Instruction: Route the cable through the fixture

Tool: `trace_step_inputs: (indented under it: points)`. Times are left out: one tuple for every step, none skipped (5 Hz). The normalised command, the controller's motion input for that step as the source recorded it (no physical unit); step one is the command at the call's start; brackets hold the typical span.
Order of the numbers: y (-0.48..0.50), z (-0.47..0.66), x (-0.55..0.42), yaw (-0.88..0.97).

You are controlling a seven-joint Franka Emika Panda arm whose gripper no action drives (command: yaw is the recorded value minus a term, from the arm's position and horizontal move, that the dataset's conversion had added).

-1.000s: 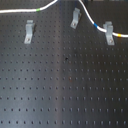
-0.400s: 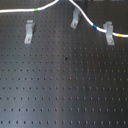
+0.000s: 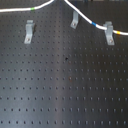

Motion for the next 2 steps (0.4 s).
trace_step_inputs:
  points:
    - [-0.111,0.15,-0.267,-0.4]
    - [-0.036,0.22,-0.133,-0.39]
